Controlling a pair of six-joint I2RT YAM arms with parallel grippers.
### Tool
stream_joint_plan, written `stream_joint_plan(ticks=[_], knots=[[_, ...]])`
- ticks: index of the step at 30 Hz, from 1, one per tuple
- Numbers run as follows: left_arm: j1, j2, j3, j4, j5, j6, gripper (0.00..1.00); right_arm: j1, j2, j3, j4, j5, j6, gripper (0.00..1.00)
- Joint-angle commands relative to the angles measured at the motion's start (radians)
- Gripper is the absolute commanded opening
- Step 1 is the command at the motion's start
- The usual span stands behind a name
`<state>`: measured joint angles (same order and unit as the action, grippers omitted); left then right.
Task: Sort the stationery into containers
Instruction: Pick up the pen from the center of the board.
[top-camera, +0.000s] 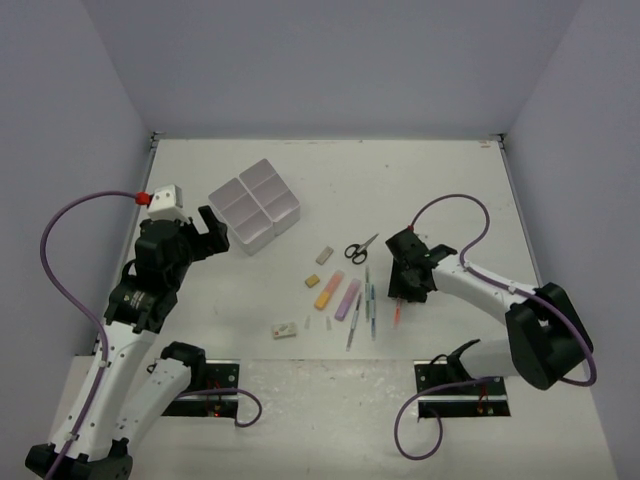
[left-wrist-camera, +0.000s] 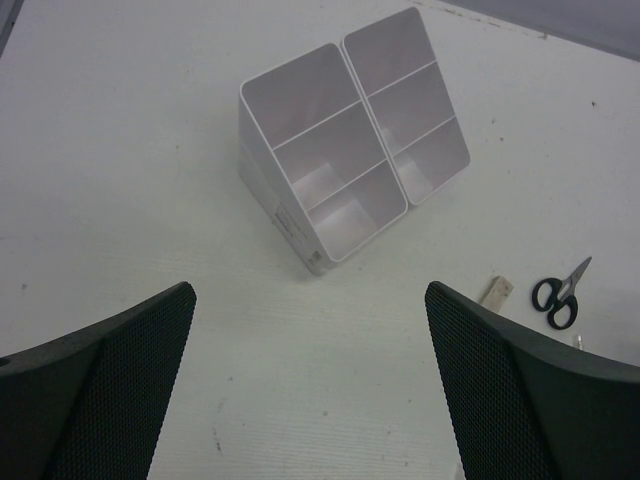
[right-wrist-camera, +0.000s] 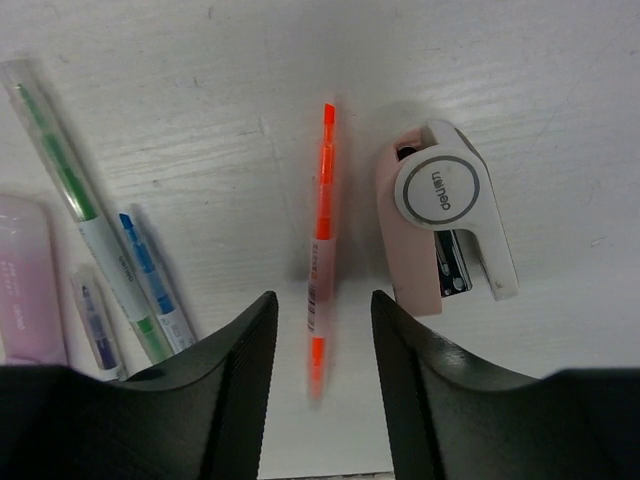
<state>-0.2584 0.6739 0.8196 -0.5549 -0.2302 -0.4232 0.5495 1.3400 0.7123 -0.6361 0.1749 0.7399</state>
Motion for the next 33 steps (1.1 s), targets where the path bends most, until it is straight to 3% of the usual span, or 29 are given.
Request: stream_joint_plan(ticks=[1, 11, 13, 15, 21, 24, 28, 31, 33], knots=[[-0.007, -0.008, -0.004, 0.034, 0.015, 0.027, 1.0, 0.004, 0.058, 0.027, 0.027, 0.033, 0.015, 0.41], [-0.008, -0.008, -0.003, 0.032, 0.009, 0.027, 1.0, 0.004, 0.114, 0.021, 0.062, -0.01, 0.012, 0.22], [-0.008, -0.008, -0.002, 0.031, 0.008, 0.027, 1.0, 0.004, 0.112, 0.02, 0.065, -0.018, 0.008, 0.16], [-0.008, -0.007, -0.002, 0.03, 0.005, 0.026, 1.0, 0.004, 0.106, 0.021, 0.066, -0.028, 0.004, 0.01], [-0.007, 0.038, 0.023, -0.001, -0.024, -0.018, 1.0, 0.01, 0.005, 0.04, 0.045, -0.044, -0.05, 0.0], [-0.007, 0.118, 0.071, -0.059, -0.058, -0.059, 1.0, 0.016, -0.156, 0.041, 0.021, -0.064, -0.083, 0.0], [-0.008, 0.182, 0.139, -0.119, 0.042, -0.104, 1.0, 0.018, -0.324, 0.051, -0.031, -0.101, -0.118, 0.0], [-0.111, 0.28, 0.148, -0.161, -0.06, -0.201, 1.0, 0.018, -0.449, 0.062, -0.088, -0.083, -0.12, 0.0], [-0.335, 0.354, 0.173, -0.196, -0.215, -0.312, 1.0, 0.018, -0.517, 0.064, -0.093, -0.101, -0.124, 0.0]])
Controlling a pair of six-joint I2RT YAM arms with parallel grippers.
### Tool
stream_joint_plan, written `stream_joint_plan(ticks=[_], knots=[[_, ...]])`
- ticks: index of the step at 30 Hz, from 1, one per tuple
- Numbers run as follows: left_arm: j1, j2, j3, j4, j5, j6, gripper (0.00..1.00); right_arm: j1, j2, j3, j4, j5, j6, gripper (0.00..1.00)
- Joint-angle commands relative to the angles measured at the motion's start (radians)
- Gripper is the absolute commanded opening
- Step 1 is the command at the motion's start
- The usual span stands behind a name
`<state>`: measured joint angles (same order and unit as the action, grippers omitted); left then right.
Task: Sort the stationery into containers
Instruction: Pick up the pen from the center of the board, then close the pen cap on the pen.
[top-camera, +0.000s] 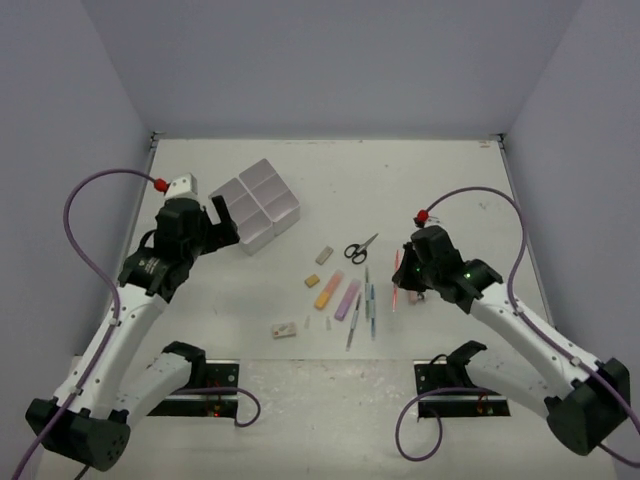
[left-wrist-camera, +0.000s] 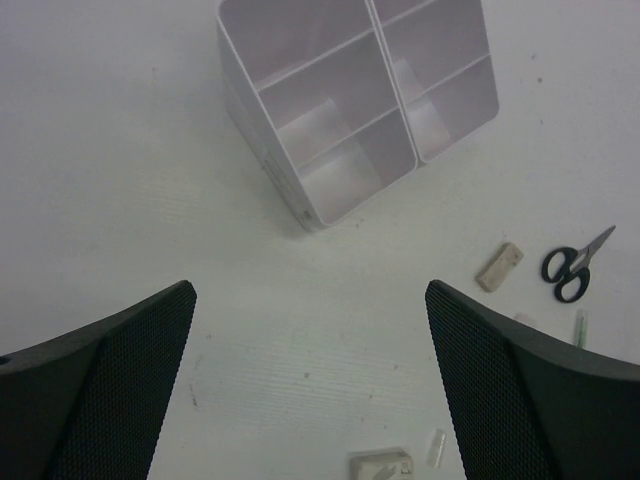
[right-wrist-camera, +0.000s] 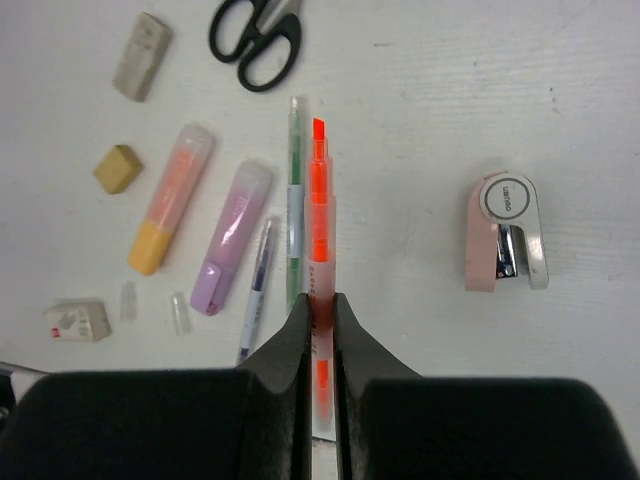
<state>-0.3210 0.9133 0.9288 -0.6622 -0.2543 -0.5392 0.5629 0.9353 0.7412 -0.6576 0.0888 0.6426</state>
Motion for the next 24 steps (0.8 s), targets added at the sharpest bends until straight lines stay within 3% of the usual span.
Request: stream_joint_plan(ticks=[1, 3, 5, 9, 13, 16, 24], knots=[[-0.393, 0.157, 0.095, -0.126, -0.258, -0.248, 1.0, 0.005, -0.145, 0.039, -0.079, -0.015, -0.026, 0.0], [-0.579, 0.249, 0.169, -0.216, -0.362, -0.34, 1.0, 0.005, -0.195, 0.049, -0.099, -0.002, -0.022, 0.0], [-0.636, 0.351, 0.213, -0.262, -0.395, -0.423, 1.0, 0.005, -0.22, 0.076, -0.13, 0.007, -0.025, 0.0], [-0.758, 0.405, 0.161, -0.131, -0.366, -0.44, 0.96, 0.005, -0.251, 0.092, -0.177, 0.022, -0.028, 0.0], [-0.78, 0.511, 0.107, -0.094, -0.292, -0.482, 0.83, 0.005, -0.265, 0.067, -0.148, 0.016, -0.035, 0.0], [-0.805, 0.541, 0.058, -0.004, -0.228, -0.461, 0.66, 0.005, -0.244, 0.071, -0.148, 0.005, -0.043, 0.0], [-0.849, 0.637, -0.007, 0.05, -0.163, -0.47, 0.58, 0.005, -0.217, 0.063, -0.134, -0.023, -0.056, 0.0]])
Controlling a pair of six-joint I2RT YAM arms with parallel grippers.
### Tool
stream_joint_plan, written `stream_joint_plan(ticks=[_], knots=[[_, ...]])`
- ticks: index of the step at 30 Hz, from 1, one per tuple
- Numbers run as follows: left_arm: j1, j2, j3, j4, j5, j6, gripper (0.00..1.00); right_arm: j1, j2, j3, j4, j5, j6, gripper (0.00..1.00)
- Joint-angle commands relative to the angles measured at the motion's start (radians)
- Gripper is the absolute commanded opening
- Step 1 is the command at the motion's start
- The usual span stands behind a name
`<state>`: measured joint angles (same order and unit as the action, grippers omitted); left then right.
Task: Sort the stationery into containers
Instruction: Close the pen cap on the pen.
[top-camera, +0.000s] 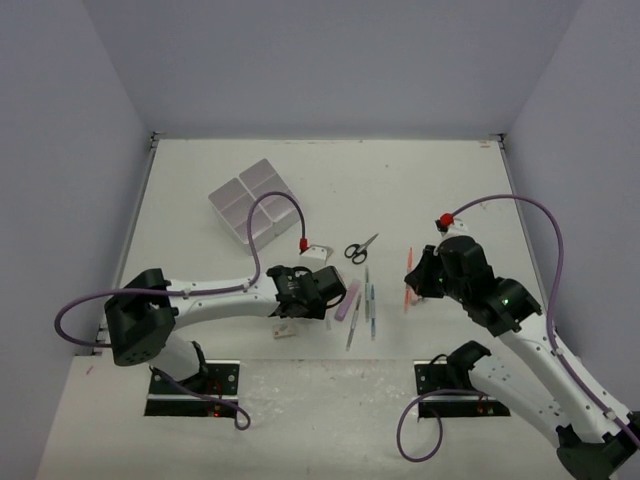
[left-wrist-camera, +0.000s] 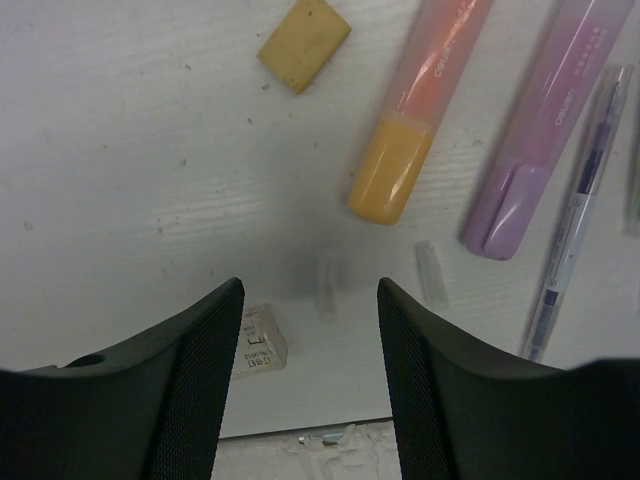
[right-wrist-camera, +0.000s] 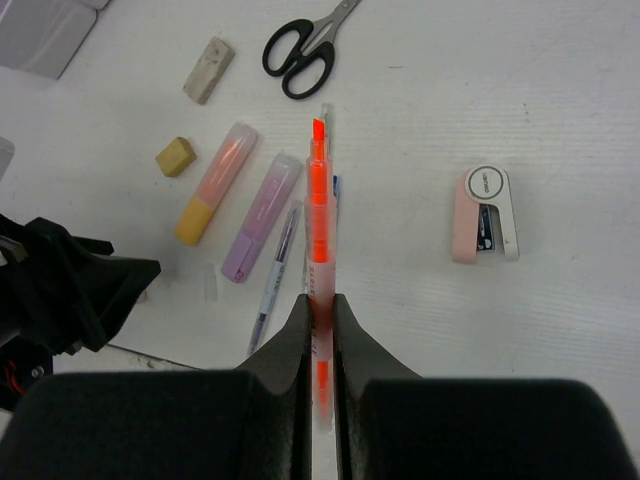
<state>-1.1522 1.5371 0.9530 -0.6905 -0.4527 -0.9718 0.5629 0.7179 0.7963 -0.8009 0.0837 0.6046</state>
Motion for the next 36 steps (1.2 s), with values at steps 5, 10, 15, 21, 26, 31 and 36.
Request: stream_joint_plan(ticks=[5, 10, 15, 21, 26, 31, 36], knots=[[-0.034, 0.035, -0.048, 0.11, 0.05, -0.024, 0.55, 0.005, 0.0, 0.003, 0.017, -0.028, -0.021, 0.0], [-0.035, 0.062, -0.068, 0.146, 0.069, -0.012, 0.49, 0.005, -0.006, 0.001, 0.02, -0.03, -0.023, 0.0], [-0.035, 0.061, -0.093, 0.158, 0.071, -0.021, 0.42, 0.005, -0.006, 0.001, 0.02, -0.03, -0.021, 0.0], [-0.035, 0.076, -0.105, 0.162, 0.081, -0.019, 0.26, 0.005, -0.007, -0.002, 0.024, -0.037, -0.022, 0.0], [-0.035, 0.096, -0.11, 0.163, 0.098, -0.017, 0.09, 0.005, -0.006, -0.001, 0.025, -0.049, -0.027, 0.0], [-0.035, 0.072, -0.113, 0.154, 0.094, -0.01, 0.0, 0.005, -0.024, -0.002, 0.054, -0.119, -0.048, 0.0], [-0.035, -0.11, -0.025, 0.106, -0.028, 0.016, 0.0, 0.005, -0.111, -0.105, 0.303, -0.511, -0.059, 0.0]])
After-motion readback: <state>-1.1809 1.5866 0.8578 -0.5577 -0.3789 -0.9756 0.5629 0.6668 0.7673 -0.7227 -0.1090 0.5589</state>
